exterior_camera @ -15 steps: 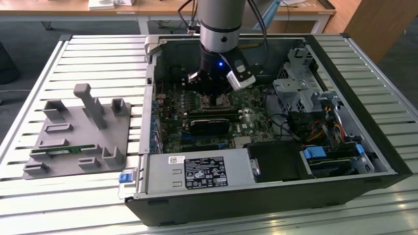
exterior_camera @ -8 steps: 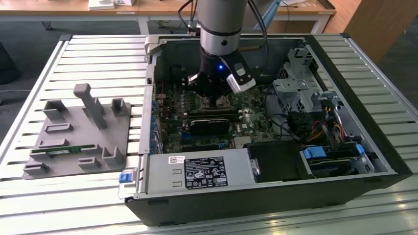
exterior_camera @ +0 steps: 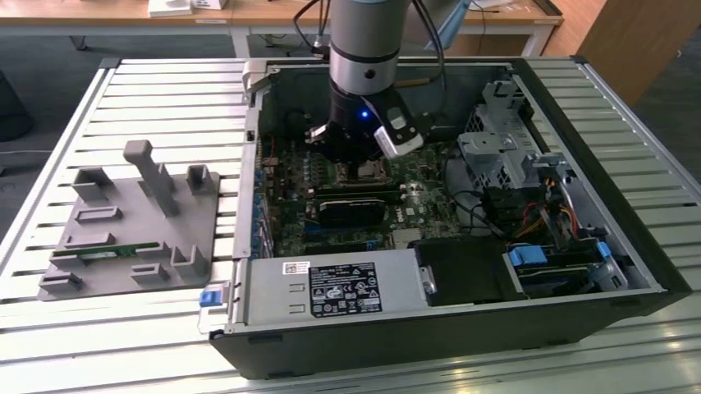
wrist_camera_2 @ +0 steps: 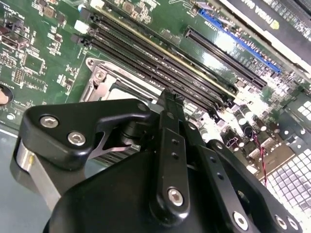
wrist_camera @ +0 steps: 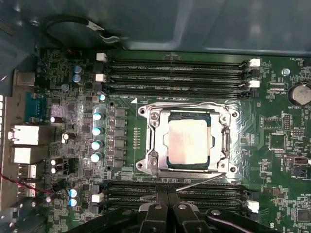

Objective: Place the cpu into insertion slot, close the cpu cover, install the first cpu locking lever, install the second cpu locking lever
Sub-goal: 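Install the second cpu locking lever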

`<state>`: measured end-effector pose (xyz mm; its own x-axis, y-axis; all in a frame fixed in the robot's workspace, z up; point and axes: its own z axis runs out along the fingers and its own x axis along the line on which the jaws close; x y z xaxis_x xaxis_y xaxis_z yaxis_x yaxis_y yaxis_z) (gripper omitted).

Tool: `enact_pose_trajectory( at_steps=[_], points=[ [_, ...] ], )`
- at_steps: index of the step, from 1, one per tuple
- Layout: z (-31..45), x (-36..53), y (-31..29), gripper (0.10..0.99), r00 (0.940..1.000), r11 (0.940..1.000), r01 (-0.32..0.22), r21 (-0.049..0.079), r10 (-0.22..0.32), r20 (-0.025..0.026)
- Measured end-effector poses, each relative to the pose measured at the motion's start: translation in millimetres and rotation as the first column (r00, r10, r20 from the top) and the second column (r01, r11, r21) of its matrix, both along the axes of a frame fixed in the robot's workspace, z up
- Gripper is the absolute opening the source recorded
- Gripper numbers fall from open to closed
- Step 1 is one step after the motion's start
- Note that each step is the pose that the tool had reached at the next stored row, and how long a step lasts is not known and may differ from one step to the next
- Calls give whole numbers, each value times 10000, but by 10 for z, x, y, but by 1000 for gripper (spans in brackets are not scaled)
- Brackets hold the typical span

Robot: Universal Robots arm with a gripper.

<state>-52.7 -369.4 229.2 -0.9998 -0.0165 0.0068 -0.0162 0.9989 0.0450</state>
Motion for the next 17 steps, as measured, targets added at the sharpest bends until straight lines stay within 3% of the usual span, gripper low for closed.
enact_pose_trajectory(
  at_steps=[4, 12, 17],
  points=[
    [-7, -5, -4, 106, 10000, 10000, 0, 95, 0, 1],
    [-30, -19, -43, 106, 10000, 9999, 11, 107, -11, 1],
    [-88, -24, -43, 106, 10000, 9999, 11, 106, -11, -1]
  ],
)
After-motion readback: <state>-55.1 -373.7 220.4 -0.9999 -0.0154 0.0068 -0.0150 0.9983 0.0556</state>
